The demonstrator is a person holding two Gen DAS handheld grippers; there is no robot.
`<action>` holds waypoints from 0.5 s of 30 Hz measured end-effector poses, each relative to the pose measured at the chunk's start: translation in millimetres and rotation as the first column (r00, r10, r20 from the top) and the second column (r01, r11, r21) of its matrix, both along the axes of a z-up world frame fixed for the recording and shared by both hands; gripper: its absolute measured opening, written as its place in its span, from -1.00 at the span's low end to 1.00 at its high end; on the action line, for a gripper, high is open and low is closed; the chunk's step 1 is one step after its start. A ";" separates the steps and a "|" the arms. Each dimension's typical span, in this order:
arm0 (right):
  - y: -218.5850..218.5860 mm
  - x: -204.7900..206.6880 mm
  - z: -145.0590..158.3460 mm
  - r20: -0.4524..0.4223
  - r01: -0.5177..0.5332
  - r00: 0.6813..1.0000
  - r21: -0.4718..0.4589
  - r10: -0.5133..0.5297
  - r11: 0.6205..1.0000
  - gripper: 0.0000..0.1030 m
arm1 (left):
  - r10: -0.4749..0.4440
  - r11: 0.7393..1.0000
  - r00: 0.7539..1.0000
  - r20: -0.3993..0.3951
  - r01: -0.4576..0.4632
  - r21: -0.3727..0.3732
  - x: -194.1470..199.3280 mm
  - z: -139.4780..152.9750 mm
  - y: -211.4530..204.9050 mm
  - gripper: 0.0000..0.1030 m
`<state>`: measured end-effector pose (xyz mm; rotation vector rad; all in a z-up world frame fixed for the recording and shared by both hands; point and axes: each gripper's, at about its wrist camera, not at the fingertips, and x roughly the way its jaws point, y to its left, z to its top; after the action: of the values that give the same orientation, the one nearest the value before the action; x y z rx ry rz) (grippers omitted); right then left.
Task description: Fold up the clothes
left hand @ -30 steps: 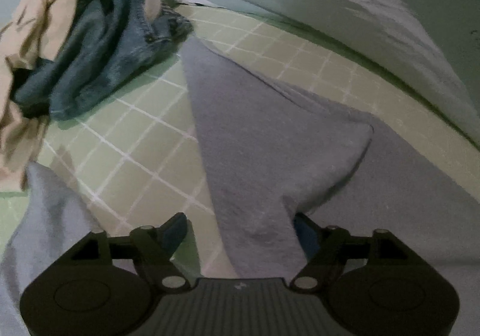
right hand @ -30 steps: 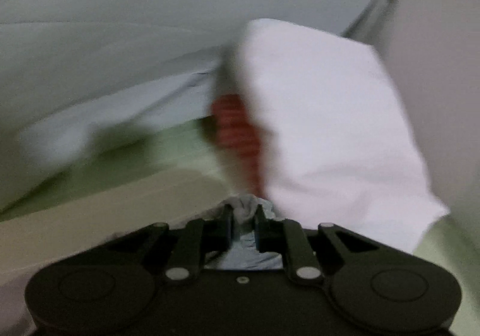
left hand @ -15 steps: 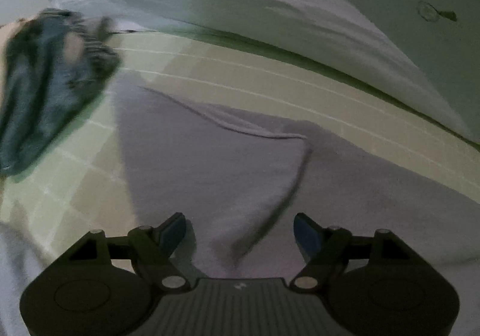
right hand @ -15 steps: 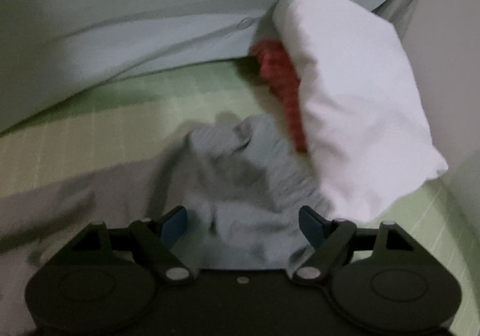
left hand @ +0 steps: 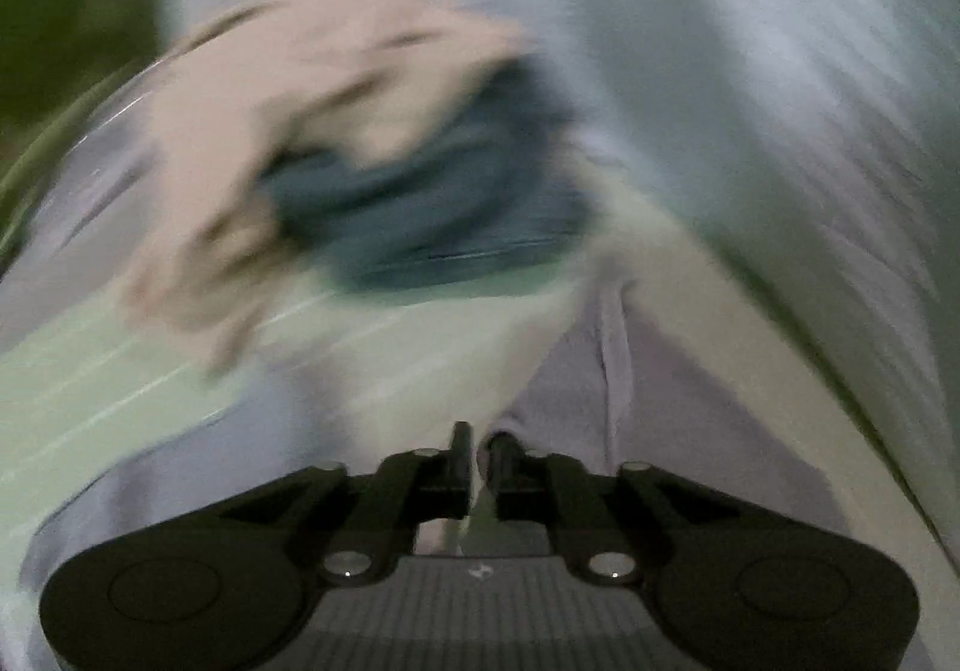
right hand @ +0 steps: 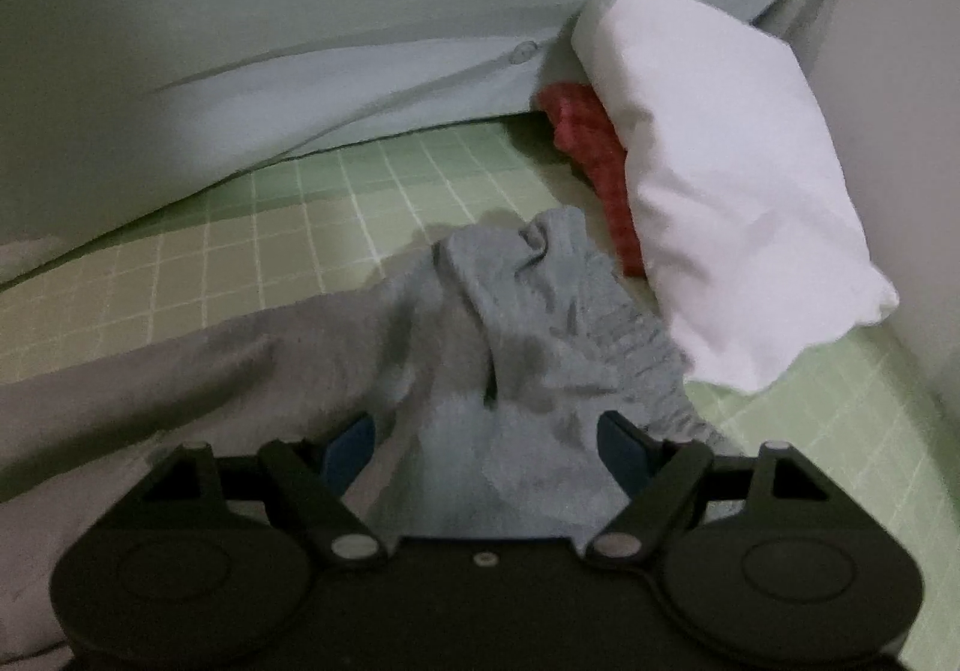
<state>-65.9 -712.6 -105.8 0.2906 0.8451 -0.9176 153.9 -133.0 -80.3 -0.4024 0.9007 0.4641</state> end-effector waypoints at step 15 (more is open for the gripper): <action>29.6 3.7 3.9 -0.038 -0.068 0.997 0.045 0.069 0.997 0.59 | -0.049 0.999 0.996 -0.069 0.047 -0.027 6.0 -28.3 -1.2 0.30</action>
<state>-62.1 -682.9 -101.8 0.2806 0.9078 -0.8440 159.9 -134.2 -108.6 -0.3888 0.9822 0.4249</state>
